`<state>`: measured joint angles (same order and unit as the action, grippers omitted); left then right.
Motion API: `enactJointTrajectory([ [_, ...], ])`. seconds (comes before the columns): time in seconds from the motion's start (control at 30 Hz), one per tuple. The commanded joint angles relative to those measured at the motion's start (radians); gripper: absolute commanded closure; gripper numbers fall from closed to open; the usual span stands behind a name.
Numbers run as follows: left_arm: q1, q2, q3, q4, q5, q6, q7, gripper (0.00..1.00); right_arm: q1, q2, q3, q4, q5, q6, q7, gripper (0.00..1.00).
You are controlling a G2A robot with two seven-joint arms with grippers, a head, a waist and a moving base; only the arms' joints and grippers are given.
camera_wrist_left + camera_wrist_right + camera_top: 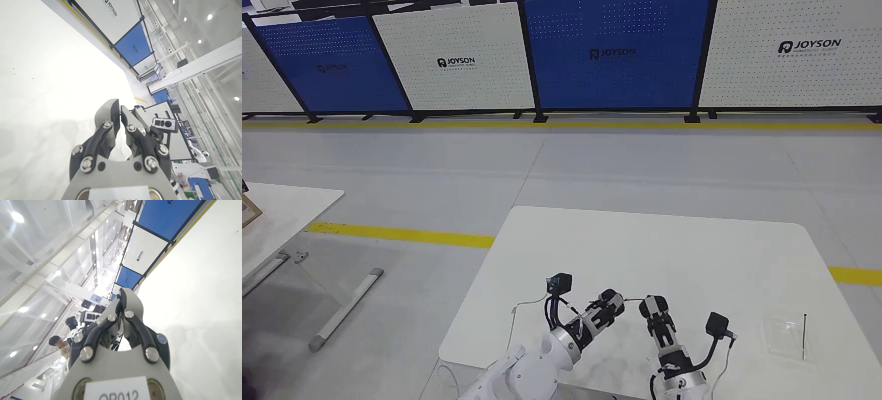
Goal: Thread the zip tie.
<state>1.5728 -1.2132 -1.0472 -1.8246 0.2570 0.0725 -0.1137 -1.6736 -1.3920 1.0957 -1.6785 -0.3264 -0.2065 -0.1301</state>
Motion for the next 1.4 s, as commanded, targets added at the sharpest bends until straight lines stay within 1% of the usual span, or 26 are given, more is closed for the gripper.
enactJointTrajectory([
  [0.0,0.000,0.000,-0.002,0.001,-0.005,-0.002,0.002,0.70,0.001,0.000,0.000,0.002,0.002,0.004,0.000,1.00],
  [0.17,0.007,0.002,-0.014,-0.005,-0.009,-0.011,0.008,0.75,0.002,-0.001,0.002,0.005,0.006,0.012,0.000,1.00],
  [0.33,0.016,0.004,-0.026,-0.012,-0.013,-0.017,0.014,0.83,0.001,-0.001,0.002,0.004,0.004,0.016,-0.002,1.00],
  [0.37,0.018,0.005,-0.029,-0.013,-0.014,-0.019,0.015,0.82,0.001,-0.001,0.002,0.004,0.004,0.016,-0.003,1.00],
  [0.43,0.019,0.005,-0.032,-0.012,-0.017,-0.020,0.015,0.84,0.001,-0.001,0.002,0.004,0.004,0.016,-0.004,1.00],
  [0.7,0.025,0.007,-0.039,-0.013,-0.026,-0.032,0.015,0.85,0.003,-0.002,0.002,0.006,0.011,0.015,-0.003,1.00],
  [0.73,0.025,0.007,-0.039,-0.013,-0.027,-0.033,0.015,0.87,0.003,-0.002,0.002,0.006,0.010,0.015,-0.003,1.00],
  [0.8,0.025,0.007,-0.040,-0.012,-0.028,-0.036,0.016,0.98,0.004,-0.002,0.002,0.006,0.009,0.016,-0.004,1.00],
  [0.83,0.025,0.007,-0.040,-0.012,-0.028,-0.036,0.016,1.00,0.004,-0.002,0.001,0.006,0.008,0.017,-0.004,1.00],
  [1.0,0.024,0.007,-0.040,-0.011,-0.026,-0.041,0.014,1.00,0.005,-0.003,0.000,0.006,0.006,0.020,-0.005,1.00],
  [1.13,0.025,0.009,-0.036,-0.012,-0.023,-0.060,-0.011,1.00,0.007,-0.003,-0.003,0.007,0.002,0.020,-0.001,1.00],
  [1.23,0.024,0.011,-0.039,-0.011,-0.026,-0.065,-0.023,1.00,0.005,-0.003,-0.007,0.003,-0.012,0.011,0.001,1.00],
  [1.37,0.026,0.012,-0.038,-0.013,-0.025,-0.078,-0.039,1.00,0.001,-0.003,-0.008,-0.002,-0.015,0.013,-0.003,1.00],
])
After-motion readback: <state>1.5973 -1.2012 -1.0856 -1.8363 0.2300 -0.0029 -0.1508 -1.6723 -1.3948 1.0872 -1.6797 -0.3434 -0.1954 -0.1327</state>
